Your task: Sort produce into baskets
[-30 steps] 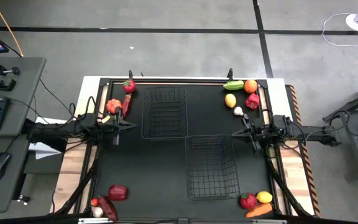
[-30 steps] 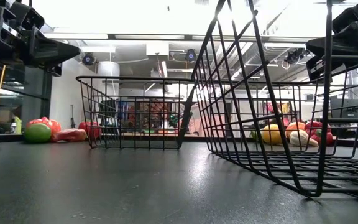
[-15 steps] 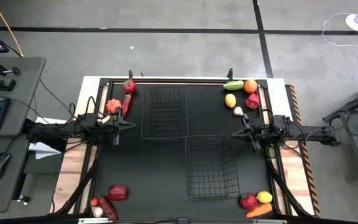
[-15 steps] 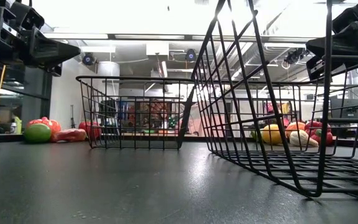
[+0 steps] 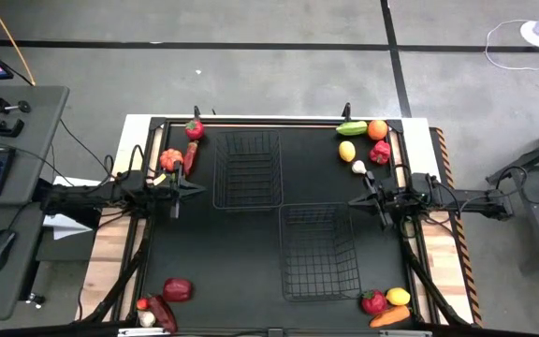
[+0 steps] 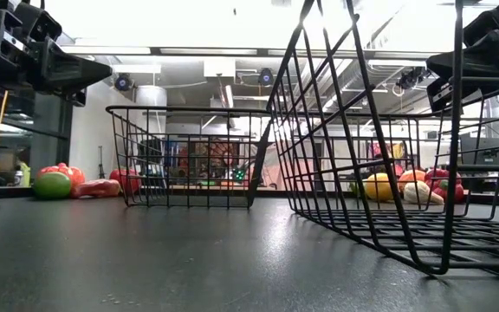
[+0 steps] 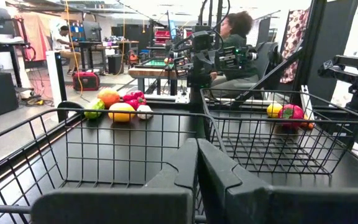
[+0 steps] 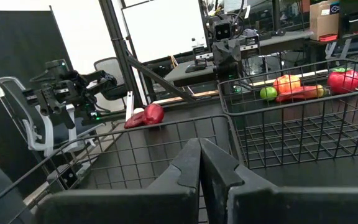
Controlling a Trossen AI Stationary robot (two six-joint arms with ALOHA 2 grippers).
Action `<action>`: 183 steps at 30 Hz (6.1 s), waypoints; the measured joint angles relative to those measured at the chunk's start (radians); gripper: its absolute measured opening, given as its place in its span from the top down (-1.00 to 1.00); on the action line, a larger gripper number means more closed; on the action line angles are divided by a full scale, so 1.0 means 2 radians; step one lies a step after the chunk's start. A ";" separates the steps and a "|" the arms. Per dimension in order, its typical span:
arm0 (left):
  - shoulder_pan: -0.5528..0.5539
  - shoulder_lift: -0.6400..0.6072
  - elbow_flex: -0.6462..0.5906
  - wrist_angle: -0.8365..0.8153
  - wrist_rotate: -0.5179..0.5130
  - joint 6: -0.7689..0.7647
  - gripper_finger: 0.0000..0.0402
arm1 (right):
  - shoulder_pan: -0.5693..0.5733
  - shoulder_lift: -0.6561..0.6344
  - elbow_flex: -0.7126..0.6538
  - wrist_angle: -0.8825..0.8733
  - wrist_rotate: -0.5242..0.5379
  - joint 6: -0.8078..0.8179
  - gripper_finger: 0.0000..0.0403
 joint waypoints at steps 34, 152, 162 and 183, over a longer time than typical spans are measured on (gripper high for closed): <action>0.000 0.000 0.000 0.000 0.000 0.000 1.00 | 0.000 0.000 0.000 0.000 0.000 0.000 1.00; 0.000 0.000 0.000 0.000 0.000 0.000 1.00 | -0.299 0.855 0.498 -0.580 0.235 -0.079 0.36; 0.000 0.000 0.000 0.000 0.000 0.000 1.00 | -0.238 0.696 0.583 -0.562 0.171 -0.001 0.36; 0.000 0.000 0.000 0.000 0.000 0.000 1.00 | -0.086 0.817 0.639 -0.087 0.051 0.092 -0.29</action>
